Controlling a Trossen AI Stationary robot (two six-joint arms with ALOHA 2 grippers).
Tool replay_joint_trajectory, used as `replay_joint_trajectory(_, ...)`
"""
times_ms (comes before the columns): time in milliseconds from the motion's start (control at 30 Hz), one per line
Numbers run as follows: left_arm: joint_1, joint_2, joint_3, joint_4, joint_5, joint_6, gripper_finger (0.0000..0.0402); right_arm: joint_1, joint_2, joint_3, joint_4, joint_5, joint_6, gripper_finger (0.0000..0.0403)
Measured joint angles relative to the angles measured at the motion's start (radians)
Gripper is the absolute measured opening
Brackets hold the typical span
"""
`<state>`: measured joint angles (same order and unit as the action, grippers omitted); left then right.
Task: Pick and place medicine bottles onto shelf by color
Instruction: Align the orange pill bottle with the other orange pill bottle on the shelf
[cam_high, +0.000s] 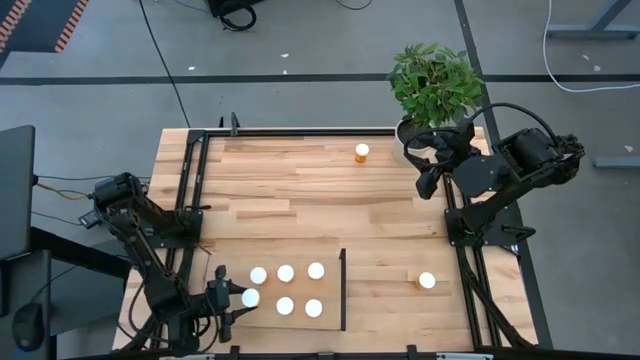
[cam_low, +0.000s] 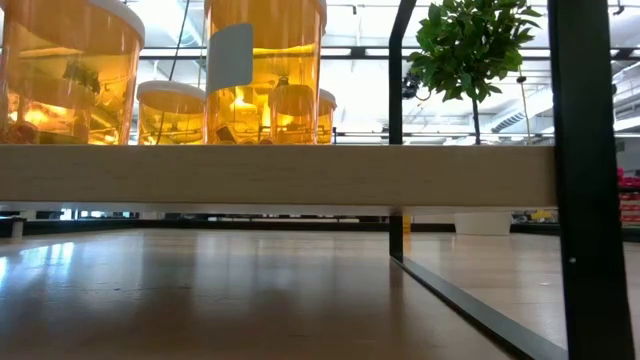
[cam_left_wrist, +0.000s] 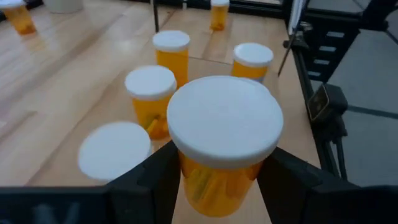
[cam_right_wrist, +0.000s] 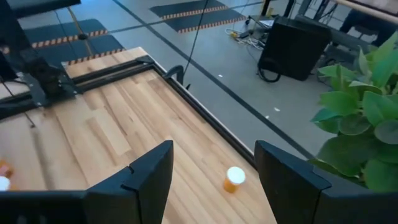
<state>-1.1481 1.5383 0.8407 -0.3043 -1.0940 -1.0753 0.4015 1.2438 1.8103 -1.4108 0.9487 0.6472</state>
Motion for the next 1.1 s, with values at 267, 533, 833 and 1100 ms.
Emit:
replay_joint_trajectory(267,0.02,0.004,-0.048,0.171,-0.001,0.173,0.0191,0.0,0.0,-0.002,-0.044,0.024,-0.003,0.0232)
replay_joint_trajectory(533,0.052,0.007,-0.05,0.209,0.054,0.32,0.0192,0.0,-0.002,-0.002,-0.07,0.035,-0.018,0.0232)
replay_joint_trajectory(833,0.06,0.007,-0.05,0.345,0.196,0.532,0.0192,0.0,-0.002,-0.002,-0.083,0.035,-0.03,0.0232)
replay_joint_trajectory(1100,0.113,0.007,-0.05,0.241,0.344,0.546,0.0193,0.0,-0.002,-0.002,-0.101,0.028,-0.014,0.0232)
